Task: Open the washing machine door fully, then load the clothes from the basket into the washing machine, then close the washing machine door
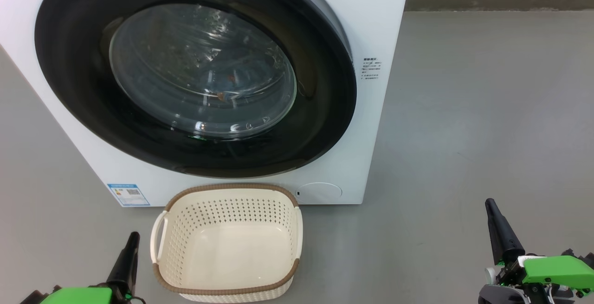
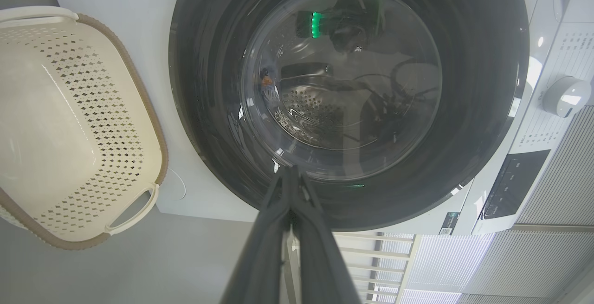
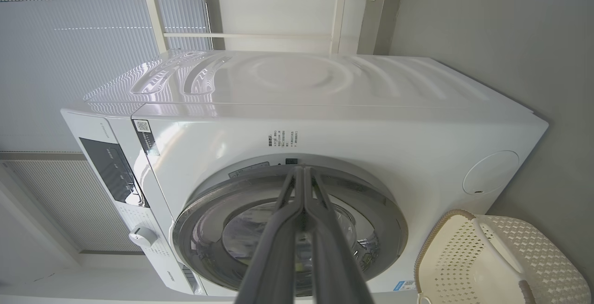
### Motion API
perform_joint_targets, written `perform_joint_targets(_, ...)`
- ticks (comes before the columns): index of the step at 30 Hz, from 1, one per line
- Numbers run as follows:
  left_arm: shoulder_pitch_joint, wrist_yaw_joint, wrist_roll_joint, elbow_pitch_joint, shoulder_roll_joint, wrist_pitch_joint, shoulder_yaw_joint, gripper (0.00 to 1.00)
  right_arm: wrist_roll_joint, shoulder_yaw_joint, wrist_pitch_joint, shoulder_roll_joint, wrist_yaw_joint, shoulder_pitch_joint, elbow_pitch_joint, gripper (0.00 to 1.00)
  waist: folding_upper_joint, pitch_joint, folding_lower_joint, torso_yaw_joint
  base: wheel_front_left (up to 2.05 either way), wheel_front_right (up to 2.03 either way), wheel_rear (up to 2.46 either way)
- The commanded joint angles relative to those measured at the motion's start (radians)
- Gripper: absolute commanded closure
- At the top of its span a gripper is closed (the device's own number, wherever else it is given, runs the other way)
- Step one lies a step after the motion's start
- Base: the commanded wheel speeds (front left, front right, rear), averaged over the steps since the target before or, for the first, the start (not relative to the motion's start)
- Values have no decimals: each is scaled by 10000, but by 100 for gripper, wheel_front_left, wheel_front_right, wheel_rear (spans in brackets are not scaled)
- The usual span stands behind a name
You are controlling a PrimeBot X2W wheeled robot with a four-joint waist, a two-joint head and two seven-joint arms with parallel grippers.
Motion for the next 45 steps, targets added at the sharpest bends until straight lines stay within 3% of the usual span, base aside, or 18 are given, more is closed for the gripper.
perform_joint_targets(1, -415, -29, -82, -294, 131, 61, 341, 100, -15, 212, 72, -15, 16, -100, -306, 100, 0, 0, 0, 0, 0, 0, 0)
perform_joint_targets(45, -415, -29, -84, -295, 131, 59, 339, 100, -28, 196, 85, -4, 16, -101, -305, 100, 0, 0, 0, 0, 0, 0, 0)
